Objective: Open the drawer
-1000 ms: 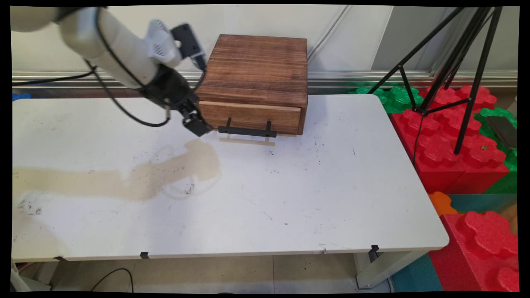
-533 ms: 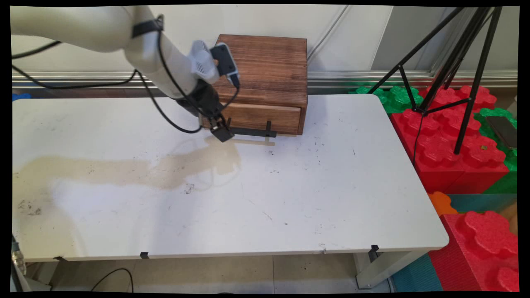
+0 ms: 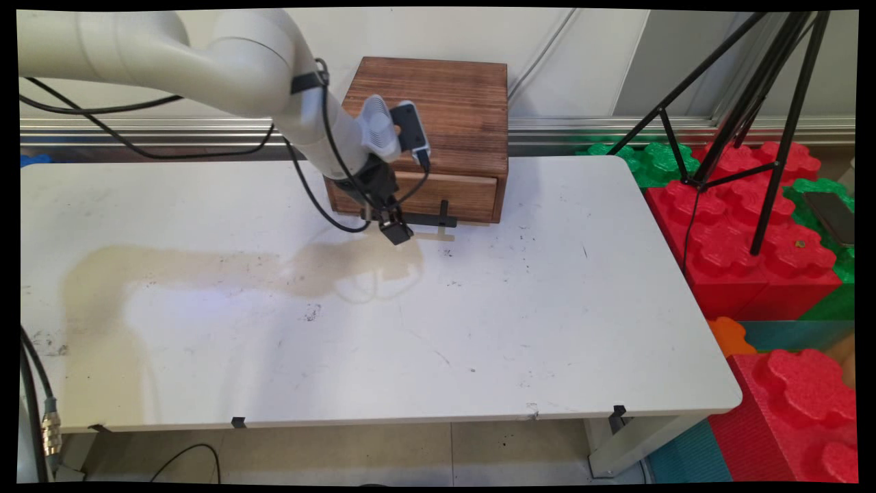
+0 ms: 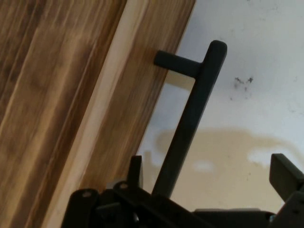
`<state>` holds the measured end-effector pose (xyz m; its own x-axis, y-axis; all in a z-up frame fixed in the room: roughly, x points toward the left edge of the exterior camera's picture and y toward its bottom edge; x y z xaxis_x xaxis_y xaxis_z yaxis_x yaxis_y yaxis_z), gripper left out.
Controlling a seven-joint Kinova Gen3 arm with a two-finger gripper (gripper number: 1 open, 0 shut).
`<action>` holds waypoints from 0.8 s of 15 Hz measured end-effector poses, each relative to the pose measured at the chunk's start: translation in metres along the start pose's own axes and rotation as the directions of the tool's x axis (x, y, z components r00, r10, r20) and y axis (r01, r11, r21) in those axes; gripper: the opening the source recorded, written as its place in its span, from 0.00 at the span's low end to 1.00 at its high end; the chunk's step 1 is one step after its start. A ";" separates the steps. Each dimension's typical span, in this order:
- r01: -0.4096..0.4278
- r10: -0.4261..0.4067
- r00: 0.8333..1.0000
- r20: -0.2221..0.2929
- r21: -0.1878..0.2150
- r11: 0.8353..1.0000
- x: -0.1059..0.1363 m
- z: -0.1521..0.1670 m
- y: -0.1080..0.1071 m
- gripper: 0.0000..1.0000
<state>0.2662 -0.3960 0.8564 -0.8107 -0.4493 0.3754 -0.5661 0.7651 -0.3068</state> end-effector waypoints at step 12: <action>-0.015 0.015 1.000 -0.001 -0.060 0.998 0.005 0.053 -0.004 1.00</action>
<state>0.2559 -0.4256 0.8129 -0.8187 -0.4373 0.3721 -0.5441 0.7980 -0.2592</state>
